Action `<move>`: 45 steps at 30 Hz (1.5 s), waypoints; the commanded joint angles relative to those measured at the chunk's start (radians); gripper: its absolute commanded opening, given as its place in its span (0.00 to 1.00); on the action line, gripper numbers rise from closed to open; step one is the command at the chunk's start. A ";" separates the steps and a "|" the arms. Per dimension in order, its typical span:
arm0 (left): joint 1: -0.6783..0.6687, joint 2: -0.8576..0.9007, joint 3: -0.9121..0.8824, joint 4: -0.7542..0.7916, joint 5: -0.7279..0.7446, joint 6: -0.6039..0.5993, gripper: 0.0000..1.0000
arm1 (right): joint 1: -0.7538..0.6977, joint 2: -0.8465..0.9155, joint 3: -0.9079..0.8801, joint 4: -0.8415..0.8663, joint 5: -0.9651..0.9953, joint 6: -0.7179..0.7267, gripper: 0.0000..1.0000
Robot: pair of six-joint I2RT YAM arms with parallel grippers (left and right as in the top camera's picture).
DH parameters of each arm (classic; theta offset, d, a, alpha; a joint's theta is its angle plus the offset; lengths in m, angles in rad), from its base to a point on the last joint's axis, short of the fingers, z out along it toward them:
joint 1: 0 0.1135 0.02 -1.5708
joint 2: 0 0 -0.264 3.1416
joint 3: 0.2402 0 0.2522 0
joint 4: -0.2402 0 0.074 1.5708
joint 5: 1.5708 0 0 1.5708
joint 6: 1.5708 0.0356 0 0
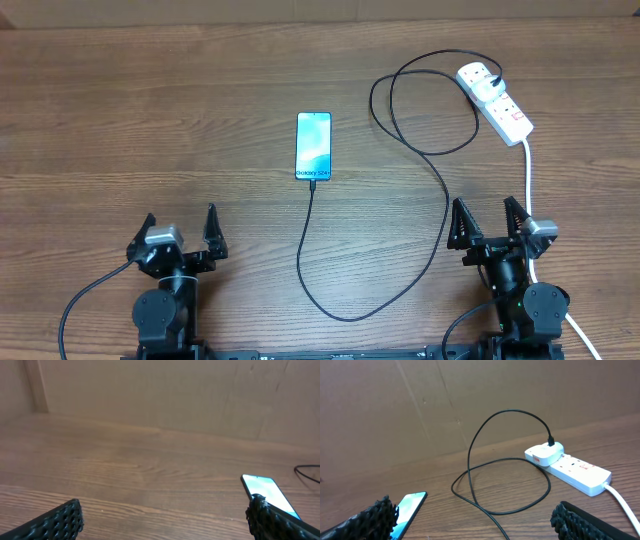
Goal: Plug charger to phone and switch on socket
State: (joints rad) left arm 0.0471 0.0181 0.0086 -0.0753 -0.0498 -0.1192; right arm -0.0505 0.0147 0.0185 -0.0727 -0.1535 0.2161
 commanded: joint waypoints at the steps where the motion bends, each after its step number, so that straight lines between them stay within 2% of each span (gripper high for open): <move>1: 0.007 -0.015 -0.004 0.000 -0.003 0.045 1.00 | 0.007 -0.012 -0.011 0.004 -0.005 -0.005 1.00; 10: 0.007 -0.015 -0.004 -0.002 -0.001 0.098 1.00 | 0.007 -0.012 -0.011 0.004 -0.005 -0.005 1.00; 45: 0.007 -0.014 -0.003 0.000 0.006 0.094 1.00 | 0.007 -0.012 -0.011 0.004 -0.005 -0.005 1.00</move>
State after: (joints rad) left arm 0.0479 0.0158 0.0086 -0.0757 -0.0490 -0.0479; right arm -0.0505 0.0147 0.0185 -0.0719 -0.1532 0.2161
